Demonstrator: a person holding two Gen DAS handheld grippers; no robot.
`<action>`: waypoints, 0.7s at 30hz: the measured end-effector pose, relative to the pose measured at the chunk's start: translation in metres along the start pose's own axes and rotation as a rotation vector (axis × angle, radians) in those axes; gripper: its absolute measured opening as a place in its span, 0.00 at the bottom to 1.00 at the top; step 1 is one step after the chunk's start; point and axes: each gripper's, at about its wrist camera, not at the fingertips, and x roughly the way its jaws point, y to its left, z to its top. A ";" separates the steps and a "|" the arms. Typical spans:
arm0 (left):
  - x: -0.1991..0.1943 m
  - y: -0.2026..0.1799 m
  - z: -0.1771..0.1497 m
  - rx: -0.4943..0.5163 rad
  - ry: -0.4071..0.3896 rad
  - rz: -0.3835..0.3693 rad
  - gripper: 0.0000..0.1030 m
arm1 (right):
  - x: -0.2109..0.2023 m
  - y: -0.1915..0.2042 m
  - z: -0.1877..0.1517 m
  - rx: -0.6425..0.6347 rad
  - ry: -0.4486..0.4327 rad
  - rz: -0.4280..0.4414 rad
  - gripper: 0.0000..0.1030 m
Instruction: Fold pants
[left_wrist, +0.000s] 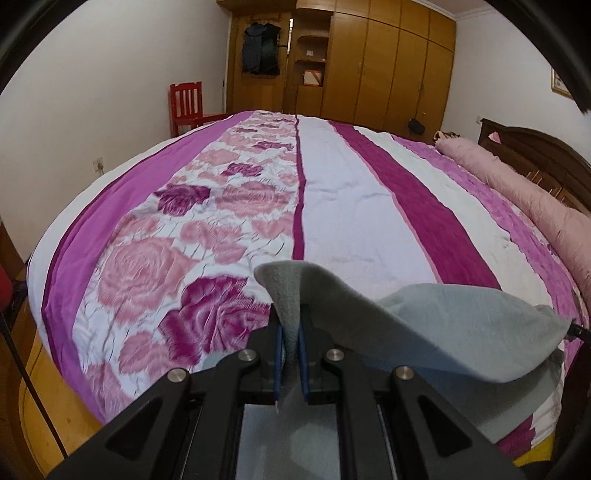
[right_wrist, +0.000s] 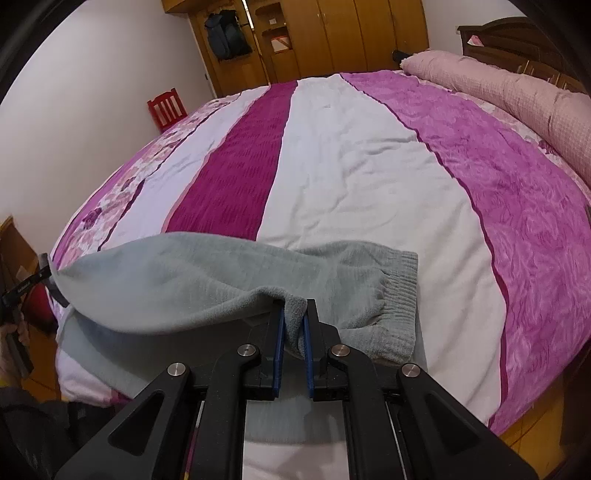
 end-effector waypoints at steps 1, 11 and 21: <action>-0.002 0.005 -0.004 -0.012 0.004 -0.002 0.07 | -0.002 0.001 -0.005 -0.004 0.007 0.002 0.09; 0.007 0.025 -0.039 -0.035 0.095 -0.009 0.08 | 0.016 0.006 -0.042 -0.023 0.126 -0.026 0.10; 0.012 0.028 -0.063 -0.005 0.176 0.064 0.33 | 0.024 0.005 -0.053 -0.017 0.190 -0.045 0.21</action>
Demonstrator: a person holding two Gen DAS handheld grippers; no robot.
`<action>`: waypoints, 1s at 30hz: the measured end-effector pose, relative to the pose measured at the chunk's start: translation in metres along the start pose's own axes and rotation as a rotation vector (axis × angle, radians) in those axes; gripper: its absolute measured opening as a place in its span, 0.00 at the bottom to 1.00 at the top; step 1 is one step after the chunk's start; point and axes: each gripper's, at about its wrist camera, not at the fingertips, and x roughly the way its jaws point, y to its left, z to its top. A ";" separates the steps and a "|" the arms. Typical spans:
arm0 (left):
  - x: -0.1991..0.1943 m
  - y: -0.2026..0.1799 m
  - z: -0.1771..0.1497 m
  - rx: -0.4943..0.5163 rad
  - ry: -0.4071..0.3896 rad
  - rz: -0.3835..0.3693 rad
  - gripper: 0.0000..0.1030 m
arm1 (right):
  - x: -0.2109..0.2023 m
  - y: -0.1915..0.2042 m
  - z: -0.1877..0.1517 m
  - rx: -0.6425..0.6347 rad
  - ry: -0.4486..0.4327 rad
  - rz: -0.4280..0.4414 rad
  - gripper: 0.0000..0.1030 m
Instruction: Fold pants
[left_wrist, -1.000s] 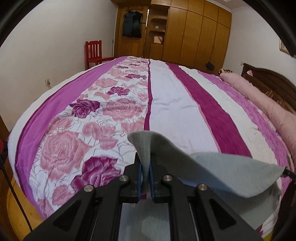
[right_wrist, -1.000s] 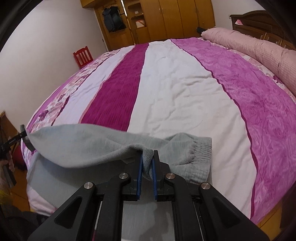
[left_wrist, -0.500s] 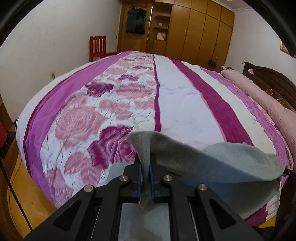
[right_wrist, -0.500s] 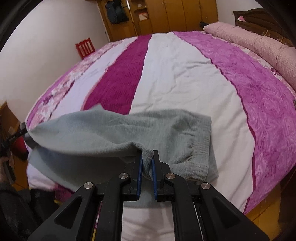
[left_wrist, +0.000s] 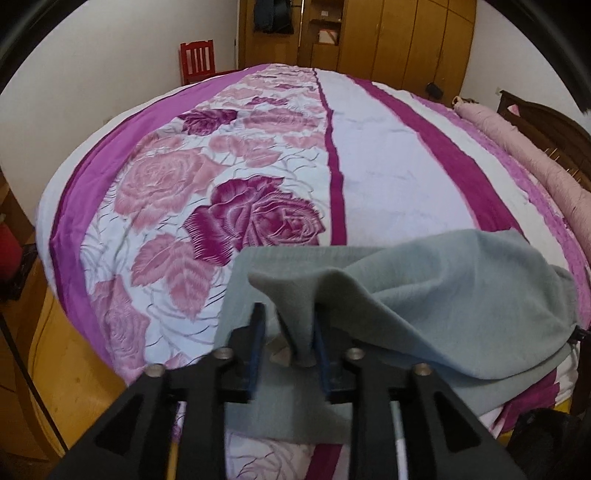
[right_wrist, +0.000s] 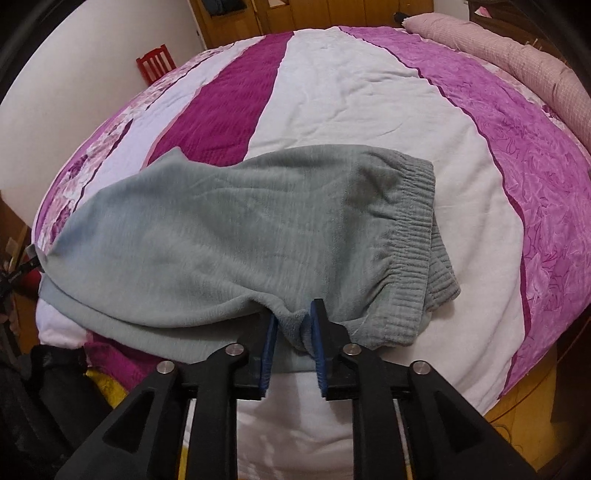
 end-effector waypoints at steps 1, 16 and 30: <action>-0.003 0.001 -0.001 0.000 0.001 0.011 0.38 | -0.002 0.001 -0.001 -0.008 0.003 -0.007 0.22; -0.034 -0.019 -0.031 -0.046 0.114 -0.100 0.45 | -0.041 -0.008 -0.012 0.026 0.001 -0.081 0.38; -0.003 -0.049 -0.011 -0.087 0.143 -0.163 0.45 | -0.029 -0.078 -0.006 0.479 0.003 0.075 0.43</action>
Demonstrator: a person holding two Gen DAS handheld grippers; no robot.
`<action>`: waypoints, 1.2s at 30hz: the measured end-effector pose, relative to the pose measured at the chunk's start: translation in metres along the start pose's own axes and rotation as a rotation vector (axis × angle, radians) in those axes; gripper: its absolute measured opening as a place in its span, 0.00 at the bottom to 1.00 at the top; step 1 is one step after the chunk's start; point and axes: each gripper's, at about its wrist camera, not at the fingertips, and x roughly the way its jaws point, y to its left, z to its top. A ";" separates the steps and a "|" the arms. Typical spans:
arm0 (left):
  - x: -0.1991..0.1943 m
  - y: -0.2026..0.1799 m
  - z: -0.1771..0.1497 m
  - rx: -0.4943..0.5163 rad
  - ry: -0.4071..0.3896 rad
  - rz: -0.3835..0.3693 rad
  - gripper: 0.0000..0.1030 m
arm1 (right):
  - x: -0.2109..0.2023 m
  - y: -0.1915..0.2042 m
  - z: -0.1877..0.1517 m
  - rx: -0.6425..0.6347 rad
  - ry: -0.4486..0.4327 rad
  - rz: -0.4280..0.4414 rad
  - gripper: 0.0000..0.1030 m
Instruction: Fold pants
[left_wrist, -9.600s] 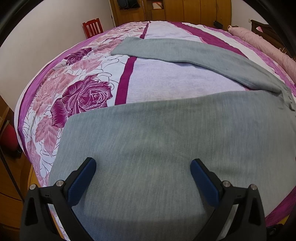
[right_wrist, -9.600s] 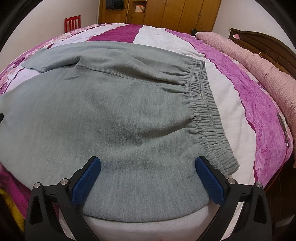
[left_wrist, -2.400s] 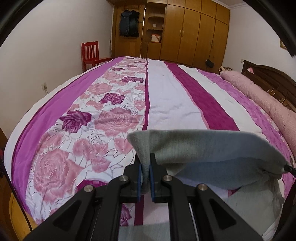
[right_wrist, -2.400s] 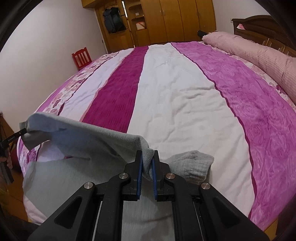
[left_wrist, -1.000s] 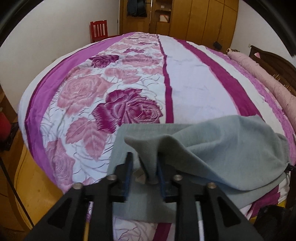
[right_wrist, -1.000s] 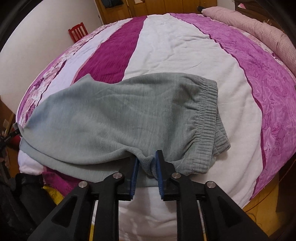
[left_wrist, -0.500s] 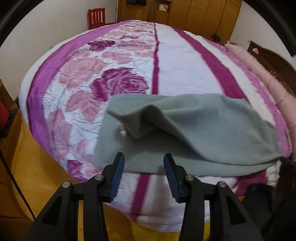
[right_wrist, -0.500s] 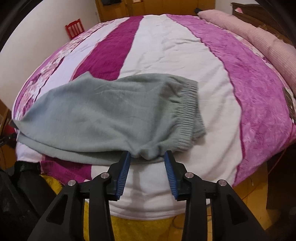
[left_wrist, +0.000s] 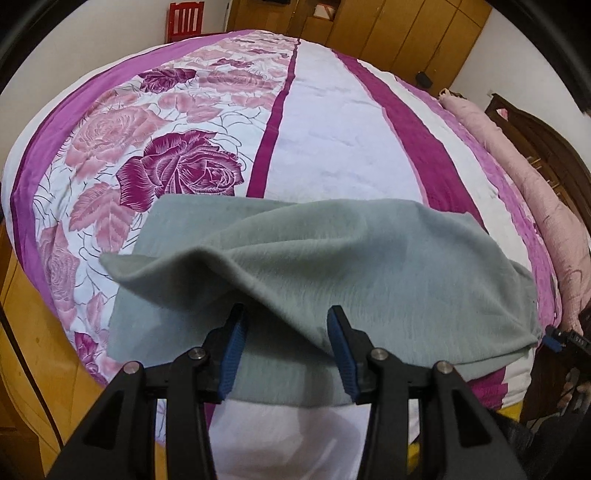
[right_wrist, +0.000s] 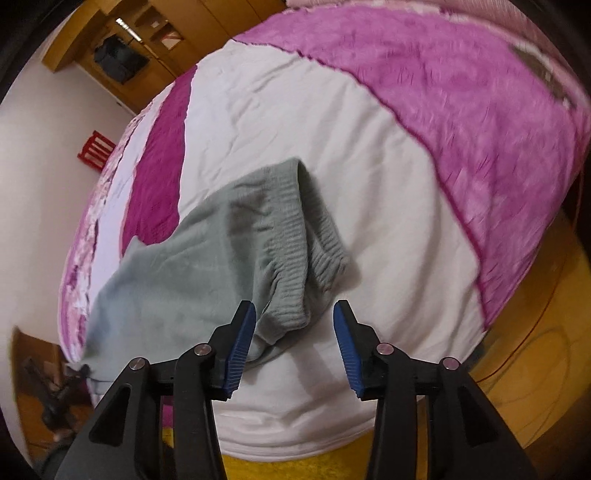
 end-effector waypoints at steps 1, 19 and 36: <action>0.001 -0.001 0.001 -0.001 0.000 0.002 0.45 | 0.005 -0.001 -0.001 0.015 0.015 0.020 0.43; 0.020 -0.019 0.003 0.033 0.028 -0.002 0.04 | 0.002 0.007 0.005 -0.018 -0.051 0.013 0.22; -0.025 -0.020 0.001 0.028 -0.016 -0.115 0.03 | -0.041 0.022 0.036 -0.155 -0.225 -0.024 0.21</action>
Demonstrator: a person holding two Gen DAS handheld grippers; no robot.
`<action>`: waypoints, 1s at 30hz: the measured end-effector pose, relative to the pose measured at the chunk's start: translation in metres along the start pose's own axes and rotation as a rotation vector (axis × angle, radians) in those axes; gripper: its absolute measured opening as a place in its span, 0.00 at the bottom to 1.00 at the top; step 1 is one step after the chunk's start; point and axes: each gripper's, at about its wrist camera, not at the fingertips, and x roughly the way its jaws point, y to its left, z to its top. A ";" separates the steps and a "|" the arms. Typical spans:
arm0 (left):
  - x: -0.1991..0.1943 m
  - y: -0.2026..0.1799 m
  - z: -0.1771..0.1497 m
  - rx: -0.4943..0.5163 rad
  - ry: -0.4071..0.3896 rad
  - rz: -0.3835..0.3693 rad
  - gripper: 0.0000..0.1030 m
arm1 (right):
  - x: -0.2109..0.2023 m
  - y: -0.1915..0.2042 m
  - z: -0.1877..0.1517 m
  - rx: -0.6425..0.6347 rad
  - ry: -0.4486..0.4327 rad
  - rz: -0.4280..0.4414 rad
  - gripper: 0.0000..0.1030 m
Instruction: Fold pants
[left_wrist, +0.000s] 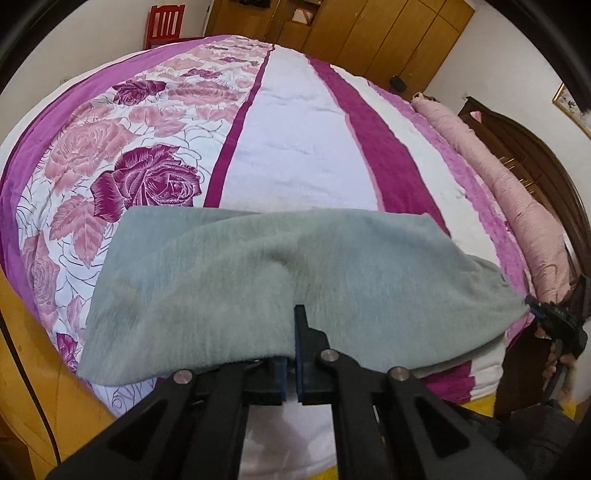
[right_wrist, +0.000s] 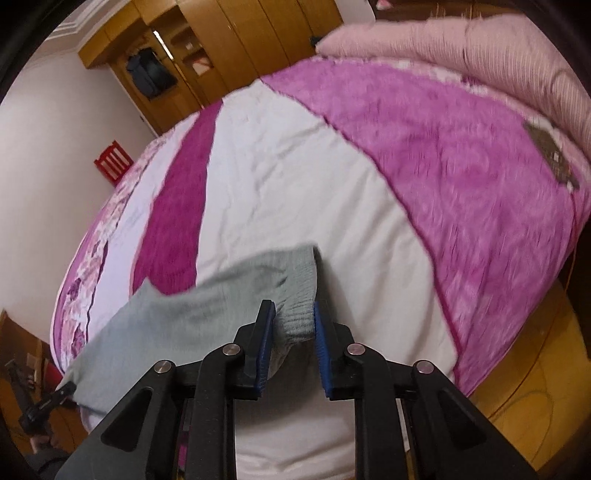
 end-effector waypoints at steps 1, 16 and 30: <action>-0.002 -0.001 -0.001 0.004 0.002 0.000 0.03 | -0.003 0.001 0.002 -0.017 -0.013 -0.004 0.21; 0.009 0.016 -0.023 -0.012 0.118 0.033 0.16 | 0.048 -0.027 -0.044 -0.070 0.118 -0.177 0.29; -0.057 0.094 0.002 -0.122 -0.076 0.200 0.33 | 0.011 0.026 -0.024 -0.198 0.012 -0.269 0.35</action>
